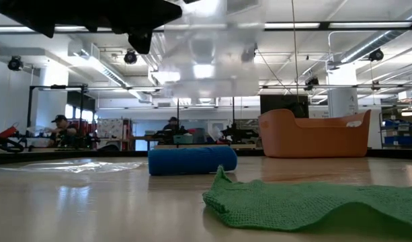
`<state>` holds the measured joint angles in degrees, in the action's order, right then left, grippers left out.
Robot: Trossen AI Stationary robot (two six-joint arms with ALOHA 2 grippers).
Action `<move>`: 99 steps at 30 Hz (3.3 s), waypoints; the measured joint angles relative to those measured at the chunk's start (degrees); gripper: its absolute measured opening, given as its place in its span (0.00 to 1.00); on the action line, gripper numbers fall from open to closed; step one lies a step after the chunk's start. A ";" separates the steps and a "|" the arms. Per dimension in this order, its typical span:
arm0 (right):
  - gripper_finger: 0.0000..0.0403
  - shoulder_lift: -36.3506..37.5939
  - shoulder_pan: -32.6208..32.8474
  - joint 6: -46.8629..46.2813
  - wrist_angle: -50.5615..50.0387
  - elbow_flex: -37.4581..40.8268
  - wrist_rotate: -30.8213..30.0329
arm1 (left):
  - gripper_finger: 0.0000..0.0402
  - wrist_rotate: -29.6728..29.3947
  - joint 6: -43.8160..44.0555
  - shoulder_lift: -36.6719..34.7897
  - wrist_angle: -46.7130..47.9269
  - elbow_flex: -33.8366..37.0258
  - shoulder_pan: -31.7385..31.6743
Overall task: Roll bandage
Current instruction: Open the transparent zip bag
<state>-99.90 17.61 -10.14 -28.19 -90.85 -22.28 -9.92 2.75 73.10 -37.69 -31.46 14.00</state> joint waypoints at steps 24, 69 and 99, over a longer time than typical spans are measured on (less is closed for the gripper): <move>0.01 -3.63 -0.42 0.51 2.90 0.04 -2.93 | 0.00 0.08 -0.54 0.07 0.73 0.37 1.13; 0.01 -2.32 -0.50 -1.42 -2.84 -1.14 4.72 | 0.02 -0.08 -2.28 -2.97 4.07 0.07 3.43; 0.01 -2.43 -0.48 -1.29 -1.58 -1.09 4.83 | 0.12 -0.10 -0.82 -2.97 4.73 0.11 3.45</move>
<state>-102.32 17.12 -11.42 -29.77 -91.94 -17.45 -10.02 1.93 70.13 -32.96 -31.35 17.45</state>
